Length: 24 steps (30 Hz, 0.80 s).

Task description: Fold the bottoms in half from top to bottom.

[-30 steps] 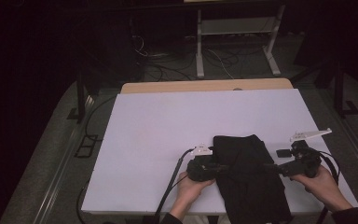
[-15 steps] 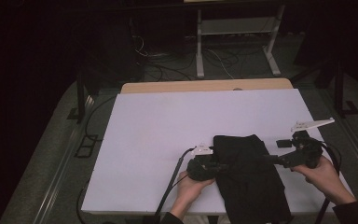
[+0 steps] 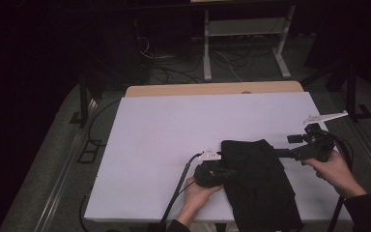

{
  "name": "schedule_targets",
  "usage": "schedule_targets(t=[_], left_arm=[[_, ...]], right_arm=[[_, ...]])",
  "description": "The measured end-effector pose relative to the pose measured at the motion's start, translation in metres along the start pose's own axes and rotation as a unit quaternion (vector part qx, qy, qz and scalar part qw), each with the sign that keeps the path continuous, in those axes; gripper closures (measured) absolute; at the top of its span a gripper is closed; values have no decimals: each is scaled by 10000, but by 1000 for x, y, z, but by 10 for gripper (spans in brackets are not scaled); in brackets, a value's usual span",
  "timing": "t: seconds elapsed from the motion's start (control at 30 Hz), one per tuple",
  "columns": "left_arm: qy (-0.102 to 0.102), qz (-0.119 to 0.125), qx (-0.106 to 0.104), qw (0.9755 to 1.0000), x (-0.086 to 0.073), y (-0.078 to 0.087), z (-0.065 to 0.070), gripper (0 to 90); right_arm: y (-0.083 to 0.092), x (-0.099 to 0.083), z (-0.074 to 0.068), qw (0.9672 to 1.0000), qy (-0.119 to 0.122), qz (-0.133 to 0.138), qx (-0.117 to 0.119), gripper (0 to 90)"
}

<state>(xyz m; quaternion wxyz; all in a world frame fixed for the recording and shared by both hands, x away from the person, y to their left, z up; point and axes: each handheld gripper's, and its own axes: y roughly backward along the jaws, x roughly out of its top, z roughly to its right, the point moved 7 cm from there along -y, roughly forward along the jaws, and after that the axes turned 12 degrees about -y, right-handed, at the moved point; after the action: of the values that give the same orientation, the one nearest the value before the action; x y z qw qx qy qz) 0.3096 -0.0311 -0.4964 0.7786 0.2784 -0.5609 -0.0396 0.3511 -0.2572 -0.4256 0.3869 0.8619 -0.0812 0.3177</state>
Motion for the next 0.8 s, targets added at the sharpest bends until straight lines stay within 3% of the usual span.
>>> schedule_targets(t=[0.33,0.8], left_arm=[[12,13,12,10000,0,-1,0,831],[18,20,15,10000,0,-1,-1,831]], right_arm=[[-10,18,14,9999,-38,8,-149,0],[-36,24,27,9996,-42,-126,-240,0]])
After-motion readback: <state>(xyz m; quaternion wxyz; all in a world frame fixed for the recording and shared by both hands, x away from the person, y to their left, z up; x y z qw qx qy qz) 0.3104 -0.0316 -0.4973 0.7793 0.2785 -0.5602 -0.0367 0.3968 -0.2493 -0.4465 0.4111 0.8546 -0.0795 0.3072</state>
